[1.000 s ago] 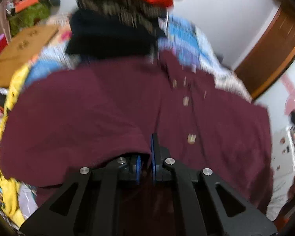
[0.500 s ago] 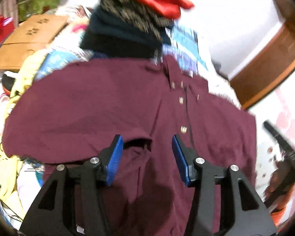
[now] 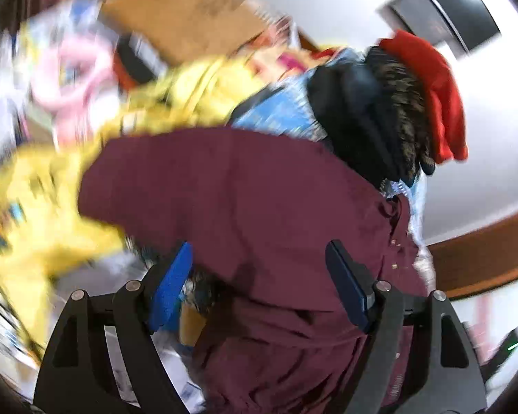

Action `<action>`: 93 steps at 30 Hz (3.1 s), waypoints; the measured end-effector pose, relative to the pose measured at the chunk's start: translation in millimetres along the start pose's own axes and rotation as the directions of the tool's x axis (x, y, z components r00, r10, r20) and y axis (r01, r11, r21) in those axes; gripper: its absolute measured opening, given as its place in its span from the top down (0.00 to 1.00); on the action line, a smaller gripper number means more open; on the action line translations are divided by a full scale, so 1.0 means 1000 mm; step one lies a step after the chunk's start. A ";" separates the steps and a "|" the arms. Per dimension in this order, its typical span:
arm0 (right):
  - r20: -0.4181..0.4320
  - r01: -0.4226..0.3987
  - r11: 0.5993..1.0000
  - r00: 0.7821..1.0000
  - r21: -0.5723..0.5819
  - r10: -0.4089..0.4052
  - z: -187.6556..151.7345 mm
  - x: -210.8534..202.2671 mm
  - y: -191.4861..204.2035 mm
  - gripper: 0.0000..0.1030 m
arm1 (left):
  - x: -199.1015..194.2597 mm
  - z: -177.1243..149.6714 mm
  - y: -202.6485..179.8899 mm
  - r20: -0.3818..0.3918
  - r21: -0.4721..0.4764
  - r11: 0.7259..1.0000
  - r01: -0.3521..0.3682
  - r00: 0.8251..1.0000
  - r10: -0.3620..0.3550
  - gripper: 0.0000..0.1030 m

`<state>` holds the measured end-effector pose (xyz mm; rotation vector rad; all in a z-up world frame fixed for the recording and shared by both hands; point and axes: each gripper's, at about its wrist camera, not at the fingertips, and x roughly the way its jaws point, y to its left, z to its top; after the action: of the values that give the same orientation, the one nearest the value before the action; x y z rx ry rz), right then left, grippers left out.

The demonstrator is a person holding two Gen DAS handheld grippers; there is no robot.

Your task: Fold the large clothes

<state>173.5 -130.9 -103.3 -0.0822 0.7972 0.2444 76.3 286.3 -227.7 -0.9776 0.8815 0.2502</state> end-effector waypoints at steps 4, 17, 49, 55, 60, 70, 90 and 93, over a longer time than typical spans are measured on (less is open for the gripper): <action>-0.023 -0.003 1.000 1.000 -0.003 0.003 -0.001 0.004 0.007 0.00 | 0.028 -0.003 0.037 -0.078 -0.148 0.987 0.067 0.994 -0.079 0.24; -0.036 0.004 0.999 0.999 -0.045 -0.006 0.001 0.006 0.018 0.00 | 0.065 0.029 0.037 -0.007 -0.086 0.993 -0.082 0.997 0.081 0.80; 0.014 0.091 0.973 0.995 0.211 -0.096 -0.017 -0.014 -0.122 0.00 | 0.070 -0.151 -0.403 -0.115 0.835 0.515 0.196 0.976 -0.184 0.95; -0.017 0.132 0.962 0.991 0.241 -0.132 -0.028 -0.013 -0.140 0.00 | 0.119 -0.215 -0.404 -0.269 0.885 0.394 0.248 0.963 -0.003 0.95; -0.005 0.132 0.956 0.991 0.262 -0.136 -0.033 -0.017 -0.146 0.00 | 0.136 -0.243 -0.389 -0.281 0.903 0.363 0.231 0.955 0.091 0.92; 0.038 0.118 0.977 0.991 0.177 -0.127 -0.015 -0.021 -0.123 0.00 | 0.086 -0.204 -0.378 -0.224 0.899 0.386 0.206 0.975 0.000 0.42; -0.193 -0.077 0.898 0.981 -0.433 -0.010 0.017 0.065 0.006 0.01 | 0.058 -0.057 -0.229 0.087 0.742 0.656 -0.138 0.990 0.109 0.19; -0.240 -0.055 0.843 0.967 -0.534 -0.089 0.010 0.087 0.009 0.02 | 0.070 -0.056 -0.211 0.068 0.727 0.672 -0.144 0.988 0.139 0.19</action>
<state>236.5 -104.9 -158.3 -0.6672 0.9665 0.4443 207.0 109.5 -164.4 -0.1462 0.9391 0.0120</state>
